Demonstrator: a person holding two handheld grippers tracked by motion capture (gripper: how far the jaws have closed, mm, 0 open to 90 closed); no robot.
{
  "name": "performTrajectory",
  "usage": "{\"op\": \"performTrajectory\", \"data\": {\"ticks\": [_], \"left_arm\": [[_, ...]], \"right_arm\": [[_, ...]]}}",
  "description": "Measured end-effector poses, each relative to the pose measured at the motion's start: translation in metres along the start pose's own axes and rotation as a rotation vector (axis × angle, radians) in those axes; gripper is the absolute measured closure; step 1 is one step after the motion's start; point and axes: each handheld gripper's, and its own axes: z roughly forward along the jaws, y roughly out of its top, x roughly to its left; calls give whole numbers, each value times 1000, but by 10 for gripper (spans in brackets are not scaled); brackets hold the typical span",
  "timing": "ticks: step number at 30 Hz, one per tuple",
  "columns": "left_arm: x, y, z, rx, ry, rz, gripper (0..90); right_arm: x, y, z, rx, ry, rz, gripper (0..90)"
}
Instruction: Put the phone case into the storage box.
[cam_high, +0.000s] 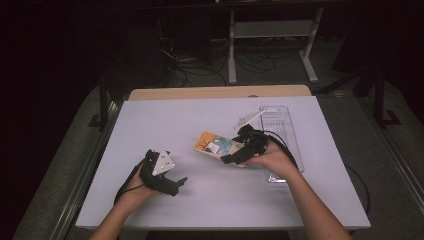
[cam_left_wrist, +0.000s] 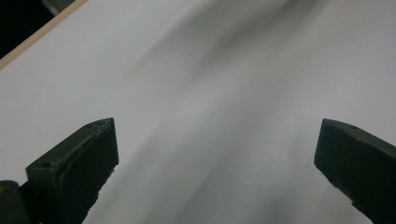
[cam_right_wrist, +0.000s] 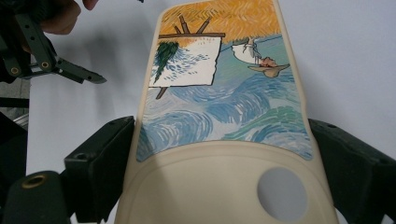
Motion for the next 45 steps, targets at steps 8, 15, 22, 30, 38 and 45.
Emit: {"op": "performTrajectory", "data": {"ticks": [8, 15, 22, 30, 38, 45], "left_arm": [[-4, 1, -2, 12, 28, 59, 0], [-7, 1, -2, 25, 53, 128, 0], [-11, 1, -2, 1, 80, 162, 0], [-14, 2, -2, 2, 127, 246, 0], [-18, 3, -2, 4, 152, 302, 0], [-21, 3, -1, 11, 192, 366, 0]], "right_arm": [[0, 0, 0, 1, 0, 3, 109], [0, 0, 0, -2, 0, 1, 110], [0, 0, 0, -6, 1, -3, 110], [0, 0, 0, -6, -1, 0, 110], [-1, 0, 0, 0, -10, -14, 110], [-1, 0, 0, 2, -8, -8, 110]]}}
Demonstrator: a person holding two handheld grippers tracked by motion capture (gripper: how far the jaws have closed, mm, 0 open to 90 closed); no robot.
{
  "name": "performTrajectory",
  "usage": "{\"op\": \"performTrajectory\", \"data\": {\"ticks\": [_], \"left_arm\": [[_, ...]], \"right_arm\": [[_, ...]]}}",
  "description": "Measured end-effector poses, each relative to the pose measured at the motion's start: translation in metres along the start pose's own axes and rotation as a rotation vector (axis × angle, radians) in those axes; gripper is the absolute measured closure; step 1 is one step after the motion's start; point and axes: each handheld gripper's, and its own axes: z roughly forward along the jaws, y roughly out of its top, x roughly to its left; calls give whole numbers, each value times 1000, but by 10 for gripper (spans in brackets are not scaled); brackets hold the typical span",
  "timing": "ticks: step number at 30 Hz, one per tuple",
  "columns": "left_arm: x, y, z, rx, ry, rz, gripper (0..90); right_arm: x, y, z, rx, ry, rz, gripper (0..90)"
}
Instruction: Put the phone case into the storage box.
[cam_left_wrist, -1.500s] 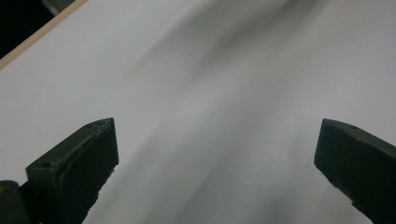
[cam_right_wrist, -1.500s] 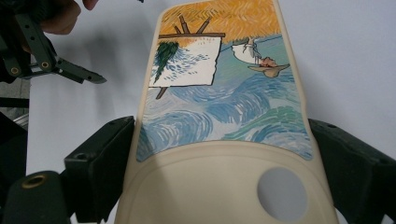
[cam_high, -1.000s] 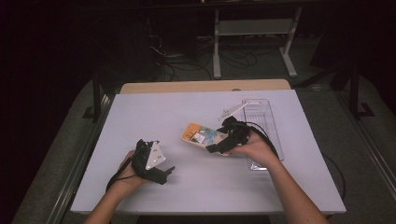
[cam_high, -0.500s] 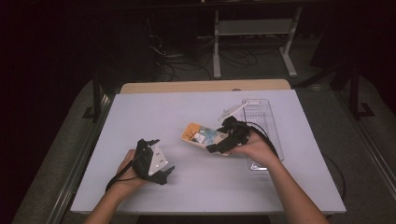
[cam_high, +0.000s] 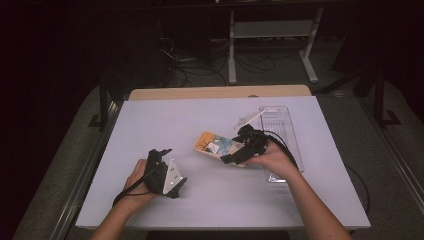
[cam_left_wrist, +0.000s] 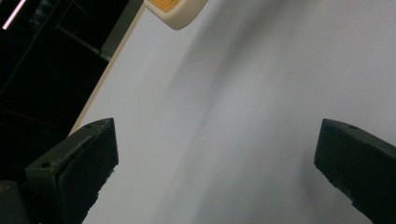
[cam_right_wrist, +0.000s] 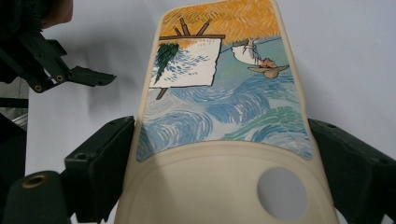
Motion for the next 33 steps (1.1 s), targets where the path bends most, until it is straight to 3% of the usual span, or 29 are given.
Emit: {"op": "performTrajectory", "data": {"ticks": [1, 19, 33], "left_arm": [[-2, 0, 1, -15, 6, -11, 0], [-7, 3, -1, -10, 83, 101, 0], [-14, 6, 1, -16, 173, 223, 0]], "right_arm": [[0, 0, 0, 0, -4, 0, 110], [1, 0, 0, -4, 4, 4, 110], [1, 0, 0, -1, 3, 10, 110]]}}
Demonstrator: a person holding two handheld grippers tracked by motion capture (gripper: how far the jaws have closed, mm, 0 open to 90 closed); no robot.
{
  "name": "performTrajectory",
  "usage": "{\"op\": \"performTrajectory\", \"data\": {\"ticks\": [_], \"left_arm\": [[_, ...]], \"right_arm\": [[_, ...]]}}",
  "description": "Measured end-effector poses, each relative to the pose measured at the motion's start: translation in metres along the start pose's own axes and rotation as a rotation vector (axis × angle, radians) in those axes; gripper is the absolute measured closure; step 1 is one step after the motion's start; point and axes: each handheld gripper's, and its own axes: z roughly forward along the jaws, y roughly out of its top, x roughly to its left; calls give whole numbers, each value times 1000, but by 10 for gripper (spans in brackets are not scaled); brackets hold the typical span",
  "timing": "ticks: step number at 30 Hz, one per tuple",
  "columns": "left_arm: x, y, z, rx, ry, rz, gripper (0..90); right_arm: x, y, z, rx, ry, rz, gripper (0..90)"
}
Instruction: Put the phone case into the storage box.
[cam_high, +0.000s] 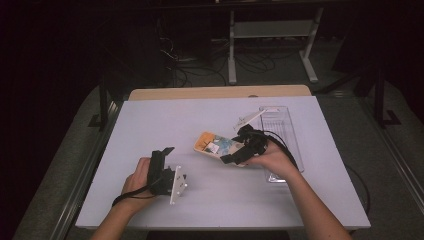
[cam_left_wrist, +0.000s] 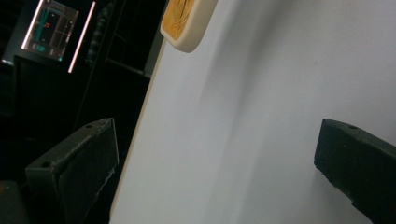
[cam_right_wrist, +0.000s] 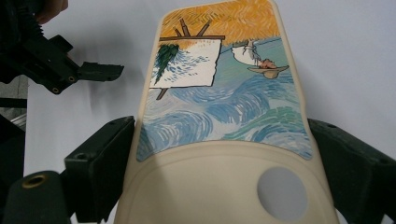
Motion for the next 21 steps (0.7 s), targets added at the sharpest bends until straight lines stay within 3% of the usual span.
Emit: {"op": "performTrajectory", "data": {"ticks": [8, 21], "left_arm": [[-3, 4, 1, -8, 53, 53, 0], [-12, 16, 4, -36, 126, 143, 0]], "right_arm": [[-1, 0, 0, -6, -20, -14, 110], [4, 3, 3, -29, 18, 3, 110]]}}
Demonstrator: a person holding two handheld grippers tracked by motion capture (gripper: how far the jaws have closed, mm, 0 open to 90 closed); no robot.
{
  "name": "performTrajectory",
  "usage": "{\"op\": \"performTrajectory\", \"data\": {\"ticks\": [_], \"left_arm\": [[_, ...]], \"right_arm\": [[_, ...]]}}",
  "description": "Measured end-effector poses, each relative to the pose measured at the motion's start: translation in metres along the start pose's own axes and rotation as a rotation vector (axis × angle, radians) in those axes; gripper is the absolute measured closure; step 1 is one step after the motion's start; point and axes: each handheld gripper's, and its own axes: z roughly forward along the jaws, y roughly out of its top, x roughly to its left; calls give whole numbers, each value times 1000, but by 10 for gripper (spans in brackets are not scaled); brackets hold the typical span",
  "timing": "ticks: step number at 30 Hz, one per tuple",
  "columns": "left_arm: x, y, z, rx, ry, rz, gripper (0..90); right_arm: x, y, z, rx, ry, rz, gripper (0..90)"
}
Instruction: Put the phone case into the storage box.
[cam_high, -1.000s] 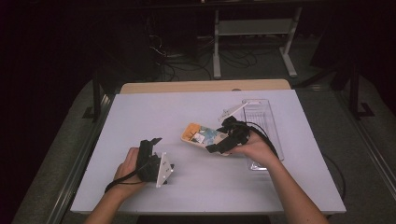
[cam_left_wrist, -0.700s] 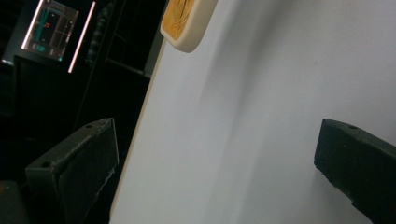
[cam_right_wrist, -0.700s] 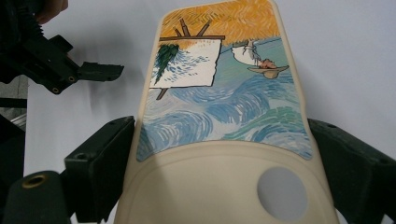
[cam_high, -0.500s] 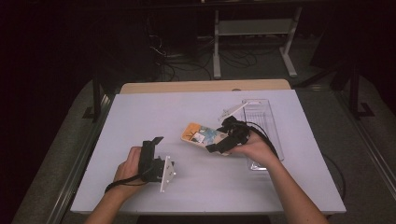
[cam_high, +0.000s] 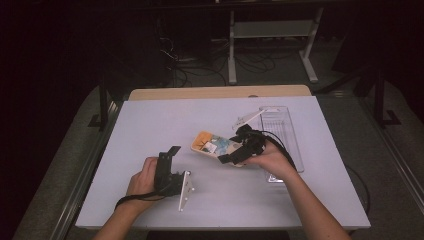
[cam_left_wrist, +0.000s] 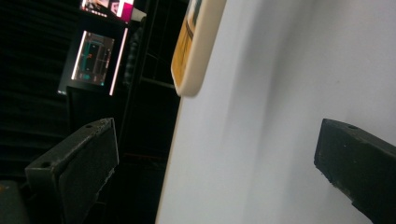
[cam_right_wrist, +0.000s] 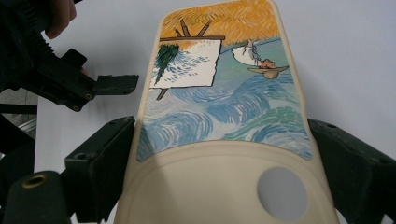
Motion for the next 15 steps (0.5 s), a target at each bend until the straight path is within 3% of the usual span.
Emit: {"op": "performTrajectory", "data": {"ticks": [15], "left_arm": [[-5, 11, 0, -25, 80, 80, 0]], "right_arm": [[13, 6, 12, 12, 27, -30, 110]]}}
